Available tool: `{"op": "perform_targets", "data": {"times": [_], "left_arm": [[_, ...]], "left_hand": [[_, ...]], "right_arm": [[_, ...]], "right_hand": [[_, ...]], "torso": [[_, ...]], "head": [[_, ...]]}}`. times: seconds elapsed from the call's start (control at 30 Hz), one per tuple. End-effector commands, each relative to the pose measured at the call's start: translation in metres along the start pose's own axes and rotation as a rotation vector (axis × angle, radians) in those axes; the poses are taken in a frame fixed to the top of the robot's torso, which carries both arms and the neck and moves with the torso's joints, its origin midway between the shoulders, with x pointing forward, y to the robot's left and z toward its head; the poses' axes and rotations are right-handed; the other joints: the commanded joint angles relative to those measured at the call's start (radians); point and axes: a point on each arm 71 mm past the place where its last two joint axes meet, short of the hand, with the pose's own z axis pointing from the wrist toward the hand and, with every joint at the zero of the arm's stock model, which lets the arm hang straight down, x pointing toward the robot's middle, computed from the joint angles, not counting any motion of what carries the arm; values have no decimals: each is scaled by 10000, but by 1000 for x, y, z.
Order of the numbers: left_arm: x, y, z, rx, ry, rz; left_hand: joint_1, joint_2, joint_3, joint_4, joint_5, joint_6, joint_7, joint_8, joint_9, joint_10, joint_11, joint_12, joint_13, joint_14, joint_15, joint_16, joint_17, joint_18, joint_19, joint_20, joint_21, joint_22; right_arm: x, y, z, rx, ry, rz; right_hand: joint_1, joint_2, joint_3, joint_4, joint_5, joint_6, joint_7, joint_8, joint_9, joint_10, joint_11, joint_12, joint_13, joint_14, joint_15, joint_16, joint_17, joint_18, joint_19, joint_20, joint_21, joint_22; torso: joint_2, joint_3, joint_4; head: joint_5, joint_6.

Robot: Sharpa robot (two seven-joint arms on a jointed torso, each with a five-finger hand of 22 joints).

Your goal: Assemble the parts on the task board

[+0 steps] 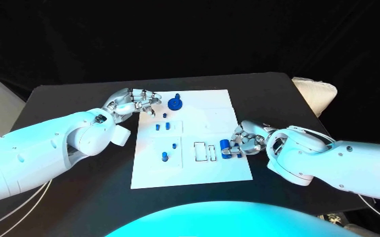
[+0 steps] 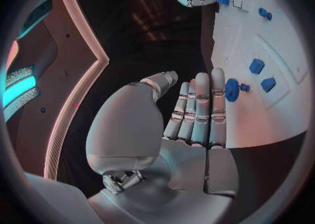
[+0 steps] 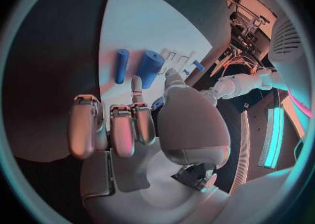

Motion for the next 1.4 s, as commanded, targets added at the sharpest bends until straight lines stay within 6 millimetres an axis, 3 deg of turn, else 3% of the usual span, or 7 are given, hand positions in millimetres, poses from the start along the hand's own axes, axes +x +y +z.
{"op": "perform_targets", "data": {"times": [0.03, 0.47, 0.97, 1.03, 1.17, 1.2, 1.4], "left_arm": [[1, -1, 0, 130, 59, -127], [1, -1, -1, 79, 119, -160], [0, 0, -3, 16, 164, -176], [0, 0, -3, 10, 171, -178], [0, 0, -3, -2, 174, -179], [0, 0, -3, -4, 173, -179], [-1, 0, -3, -22, 168, -177]], "left_hand": [[96, 35, 1, 36, 24, -57, -2, 50, 9, -48, 10, 44, -10, -38, -5, -52, -13, 61, 77, 0, -39, -13], [99, 35, -6, 50, 25, -72, 5, 47, 7, -60, 16, 48, -17, -45, 0, -51, -15, 59, 81, 1, -54, -22], [77, 41, -20, 82, 23, -71, 12, 51, 8, -72, 24, 49, -24, -49, 7, -48, -16, 56, 85, 5, -68, -31], [77, 41, -20, 82, 23, -71, 12, 51, 8, -72, 24, 49, -24, -49, 7, -48, -16, 56, 85, 5, -68, -31], [77, 41, -20, 82, 23, -71, 12, 51, 8, -72, 24, 49, -24, -49, 7, -48, -16, 56, 85, 5, -68, -31], [77, 41, -20, 82, 23, -71, 12, 51, 8, -72, 24, 49, -24, -49, 7, -48, -16, 56, 85, 5, -68, -31], [77, 41, -20, 82, 23, -71, 12, 51, 8, -72, 24, 49, -24, -49, 7, -48, -16, 56, 85, 5, -68, -31]], "right_arm": [[0, 3, 1, 5, -205, -129], [11, 4, 12, 257, 457, -852], [34, 14, 24, 230, 804, -1187], [35, 15, 24, 197, 730, -1125], [34, 15, 24, 192, 517, -874], [34, 15, 24, 205, 474, -780], [31, 13, 20, 336, 183, 30]], "right_hand": [[-149, -2, -147, 5, 43, 5, -79, 45, 16, 218, -63, -20, 1399, 813, -70, 69, 1566, -211, 659, -84, 63, 1977], [-812, -32, -481, 19, -168, 0, -96, 174, 66, 189, -74, -94, 1386, 834, -77, 116, 1672, -218, 659, -88, 97, 2012], [-377, 157, -299, -18, -32, 2, -121, 287, 104, 224, -97, -81, 1441, 865, -93, 188, 1827, -235, 673, -98, 198, 2058], [-231, 219, -253, -23, 94, -5, -125, 308, 110, 238, -101, -70, 1462, 870, -96, 199, 1850, -240, 679, -101, 233, 2072], [267, 572, -86, -53, 1111, -41, -142, 372, 113, 279, -118, -45, 1529, 885, -112, 233, 1925, -256, 696, -118, 326, 2118], [554, 636, 24, -63, 1977, -49, -154, 380, 96, 288, -133, -47, 1546, 890, -124, 244, 1949, -266, 707, -130, 382, 2141], [1089, 772, 467, -71, 2230, 64, -223, 406, 34, 375, -195, 51, 1668, 921, -172, 309, 2084, -310, 757, -167, 653, 2224]], "torso": [[12, -6, 5], [5, -15, 25], [33, -7, 26], [26, -7, 30], [21, -5, 40], [24, -5, 38], [23, -9, 34]], "head": [[36, -36], [25, -104], [-42, -104], [-45, -104], [-34, -104], [-32, -104], [-30, -104]]}}
